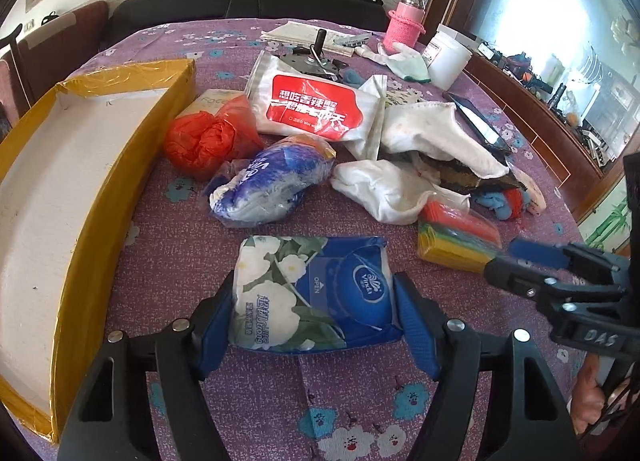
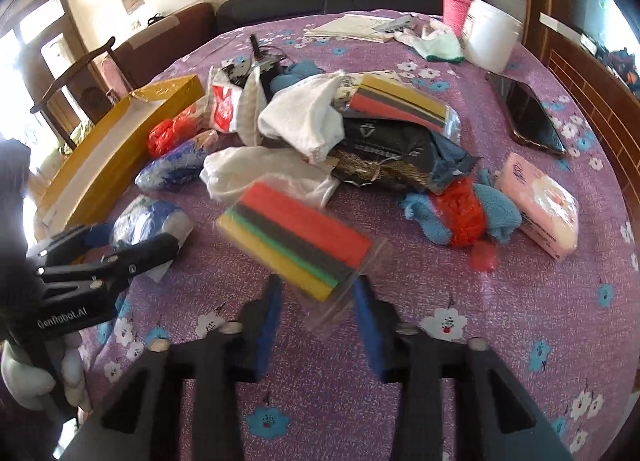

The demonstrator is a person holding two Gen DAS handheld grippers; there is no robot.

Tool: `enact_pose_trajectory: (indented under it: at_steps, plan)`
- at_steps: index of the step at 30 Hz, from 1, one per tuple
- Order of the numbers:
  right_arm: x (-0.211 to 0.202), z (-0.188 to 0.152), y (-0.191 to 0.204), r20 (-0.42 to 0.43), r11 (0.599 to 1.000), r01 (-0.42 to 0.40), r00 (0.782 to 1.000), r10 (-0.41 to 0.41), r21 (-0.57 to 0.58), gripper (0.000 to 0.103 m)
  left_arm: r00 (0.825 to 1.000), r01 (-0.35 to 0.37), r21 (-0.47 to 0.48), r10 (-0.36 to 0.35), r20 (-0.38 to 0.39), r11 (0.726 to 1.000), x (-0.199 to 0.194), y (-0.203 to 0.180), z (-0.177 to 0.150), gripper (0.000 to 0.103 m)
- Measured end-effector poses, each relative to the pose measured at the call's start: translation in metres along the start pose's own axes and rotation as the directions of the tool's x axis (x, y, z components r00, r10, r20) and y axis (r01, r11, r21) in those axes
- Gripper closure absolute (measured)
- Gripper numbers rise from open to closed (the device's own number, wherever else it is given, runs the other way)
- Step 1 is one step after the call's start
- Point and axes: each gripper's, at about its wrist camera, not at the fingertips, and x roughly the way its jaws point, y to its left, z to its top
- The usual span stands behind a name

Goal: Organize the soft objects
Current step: 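Grasp the blue-and-white tissue pack with the left tool while the right tool grasps the striped sponge bag, then place the tissue pack in the box with the left tool while the right tool drops the sponge bag there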

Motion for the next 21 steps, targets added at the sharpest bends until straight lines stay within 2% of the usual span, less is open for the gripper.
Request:
enact_pose_trajectory:
  at_steps: [1,5,9,11,14,17,21]
  plan:
    - [-0.003,0.002,0.001,0.015,1.000,0.011,1.000,-0.011,-0.005,0.028,1.000,-0.004,0.005,0.004,-0.002,1.000,0.001,-0.001,0.000,0.029]
    - [-0.002,0.018,0.017,0.033,0.992,0.051,0.998,-0.047,-0.118,0.025,1.000,-0.024,0.039,0.025,-0.017,0.999,0.004,-0.009,0.000,0.023]
    - [0.018,0.023,0.037,0.007,0.957,0.087,0.996,-0.088,-0.276,0.025,1.000,-0.014,0.032,0.015,-0.013,0.999,0.002,-0.007,-0.001,0.023]
    - [0.029,0.021,0.040,-0.014,0.946,0.079,0.996,-0.088,-0.315,0.025,1.000,-0.008,0.015,0.008,-0.004,1.000,0.000,-0.004,-0.001,0.029]
    - [0.035,0.018,0.039,-0.020,0.947,0.080,0.996,-0.091,-0.311,0.026,1.000,-0.006,-0.001,0.006,0.008,1.000,-0.002,-0.001,-0.002,0.032]
    - [0.031,0.017,0.033,-0.044,0.970,0.028,0.998,-0.039,-0.242,0.048,1.000,0.000,-0.004,0.000,0.012,1.000,-0.003,-0.002,-0.003,0.033]
    - [0.016,0.011,0.035,-0.027,0.979,0.011,0.999,-0.017,-0.205,0.058,0.997,0.066,-0.063,-0.065,0.030,0.996,-0.011,0.010,-0.005,0.034]
